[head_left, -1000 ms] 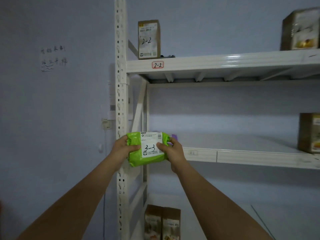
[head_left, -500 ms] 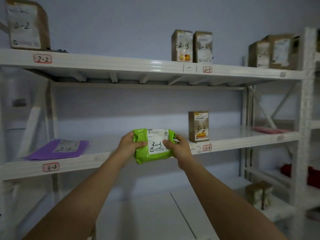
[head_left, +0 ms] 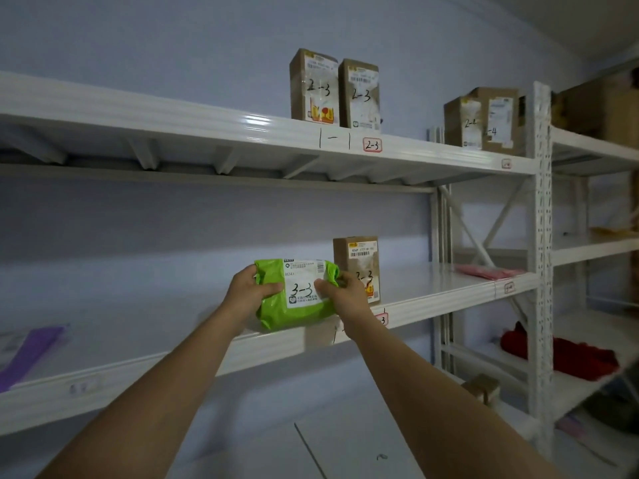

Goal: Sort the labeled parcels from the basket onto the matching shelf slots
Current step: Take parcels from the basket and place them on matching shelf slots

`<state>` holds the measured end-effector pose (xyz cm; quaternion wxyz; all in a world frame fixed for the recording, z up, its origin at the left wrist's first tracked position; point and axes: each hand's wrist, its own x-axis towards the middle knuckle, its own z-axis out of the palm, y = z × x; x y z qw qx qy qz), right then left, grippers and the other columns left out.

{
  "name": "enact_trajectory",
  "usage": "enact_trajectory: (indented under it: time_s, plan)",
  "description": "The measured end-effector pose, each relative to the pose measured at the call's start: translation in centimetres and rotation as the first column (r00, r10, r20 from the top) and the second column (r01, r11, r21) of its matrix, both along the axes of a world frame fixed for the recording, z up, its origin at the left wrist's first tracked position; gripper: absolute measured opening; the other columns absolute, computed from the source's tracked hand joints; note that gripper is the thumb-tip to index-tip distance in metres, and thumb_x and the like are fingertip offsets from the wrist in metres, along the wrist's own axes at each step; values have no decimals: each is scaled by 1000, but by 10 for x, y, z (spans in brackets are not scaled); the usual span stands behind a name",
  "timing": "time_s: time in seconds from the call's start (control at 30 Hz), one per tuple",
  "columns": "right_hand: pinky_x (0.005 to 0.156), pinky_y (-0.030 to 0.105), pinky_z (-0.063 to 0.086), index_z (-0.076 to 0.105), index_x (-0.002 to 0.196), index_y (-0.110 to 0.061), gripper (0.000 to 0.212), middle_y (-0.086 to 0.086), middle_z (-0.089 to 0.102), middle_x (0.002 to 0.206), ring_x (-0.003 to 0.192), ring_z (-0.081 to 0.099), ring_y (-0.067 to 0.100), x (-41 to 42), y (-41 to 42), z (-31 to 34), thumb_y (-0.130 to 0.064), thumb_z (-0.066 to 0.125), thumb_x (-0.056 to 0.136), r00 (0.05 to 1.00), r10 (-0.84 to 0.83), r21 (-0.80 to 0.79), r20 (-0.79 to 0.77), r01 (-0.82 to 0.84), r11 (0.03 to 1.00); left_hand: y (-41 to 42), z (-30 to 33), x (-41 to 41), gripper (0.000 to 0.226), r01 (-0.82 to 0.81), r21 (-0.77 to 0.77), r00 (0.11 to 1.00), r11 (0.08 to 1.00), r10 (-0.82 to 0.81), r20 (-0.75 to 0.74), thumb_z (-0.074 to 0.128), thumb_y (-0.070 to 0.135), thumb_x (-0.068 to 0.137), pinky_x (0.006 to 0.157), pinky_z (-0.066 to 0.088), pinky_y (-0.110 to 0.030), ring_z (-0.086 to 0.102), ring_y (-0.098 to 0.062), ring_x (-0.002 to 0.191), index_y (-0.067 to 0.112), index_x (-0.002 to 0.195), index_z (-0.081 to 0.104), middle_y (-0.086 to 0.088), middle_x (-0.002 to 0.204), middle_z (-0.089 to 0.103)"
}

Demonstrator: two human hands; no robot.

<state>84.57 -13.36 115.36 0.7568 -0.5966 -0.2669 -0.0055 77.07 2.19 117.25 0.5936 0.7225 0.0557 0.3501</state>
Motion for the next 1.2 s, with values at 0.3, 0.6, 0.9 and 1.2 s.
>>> enact_trajectory:
  time_s: [0.3,0.6,0.9,1.2]
  plan:
    - [102,35,40,27,145,-5,78,13,47,136,124,48,29,47,27,-9,-15,71,82,983,-3,-430,182,83,899,34,-17,46,50,-255,-6,948,967,249,-197,77,6,75,86,53,-42,62,-33,102,6,113,45,-14,111,59]
    - [93,33,42,52,122,-2,44,16,45,127,111,51,32,64,28,-18,-28,59,88,885,-47,-607,463,355,711,10,-19,58,64,-301,507,734,808,536,-418,67,47,82,84,41,-29,53,-29,114,2,125,50,-15,126,55]
    - [98,38,41,47,125,1,41,19,44,130,116,50,32,64,27,-24,-28,47,96,825,-23,-587,565,421,692,1,-24,56,55,-385,580,659,717,654,-370,68,51,77,70,38,-29,58,-30,101,5,107,56,-16,112,62]
    - [98,41,41,59,121,-3,34,14,58,123,116,51,31,56,24,-21,-20,46,93,635,-103,-378,765,574,727,-10,-23,41,42,-560,501,666,660,718,-202,63,41,86,81,43,-30,58,-30,106,6,111,60,-12,115,62]
